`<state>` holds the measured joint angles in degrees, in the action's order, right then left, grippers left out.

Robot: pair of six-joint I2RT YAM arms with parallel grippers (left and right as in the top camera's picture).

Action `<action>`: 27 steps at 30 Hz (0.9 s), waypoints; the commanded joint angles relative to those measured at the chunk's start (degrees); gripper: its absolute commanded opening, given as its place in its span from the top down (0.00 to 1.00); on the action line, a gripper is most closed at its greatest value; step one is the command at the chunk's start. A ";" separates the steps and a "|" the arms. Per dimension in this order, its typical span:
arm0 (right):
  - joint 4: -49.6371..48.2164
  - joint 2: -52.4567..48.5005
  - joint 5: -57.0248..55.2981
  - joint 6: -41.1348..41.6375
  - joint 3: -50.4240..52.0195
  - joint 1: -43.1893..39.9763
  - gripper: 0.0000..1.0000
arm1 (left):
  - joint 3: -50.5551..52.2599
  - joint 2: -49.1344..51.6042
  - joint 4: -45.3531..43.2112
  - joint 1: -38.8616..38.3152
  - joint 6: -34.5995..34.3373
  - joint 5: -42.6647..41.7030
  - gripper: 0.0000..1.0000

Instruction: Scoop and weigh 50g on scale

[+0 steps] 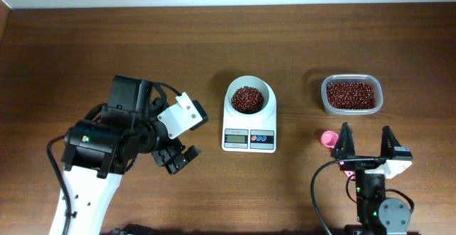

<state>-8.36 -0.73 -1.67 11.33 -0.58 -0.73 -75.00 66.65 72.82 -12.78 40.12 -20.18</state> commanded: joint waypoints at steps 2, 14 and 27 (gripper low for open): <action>3.67 0.55 -0.11 -0.61 0.26 0.42 0.01 | -0.02 -0.02 -0.07 0.20 0.94 -0.83 0.01; 13.14 0.55 -0.26 -12.61 0.26 4.55 0.01 | -0.02 -0.02 -0.07 0.20 0.94 -0.83 0.01; 13.07 0.55 0.33 -10.67 0.26 4.81 0.01 | -0.02 -0.02 -0.09 0.20 0.94 -0.83 0.01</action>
<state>4.14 -0.69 -1.48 0.45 -0.60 3.49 -75.00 66.65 72.84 -12.78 40.12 -20.18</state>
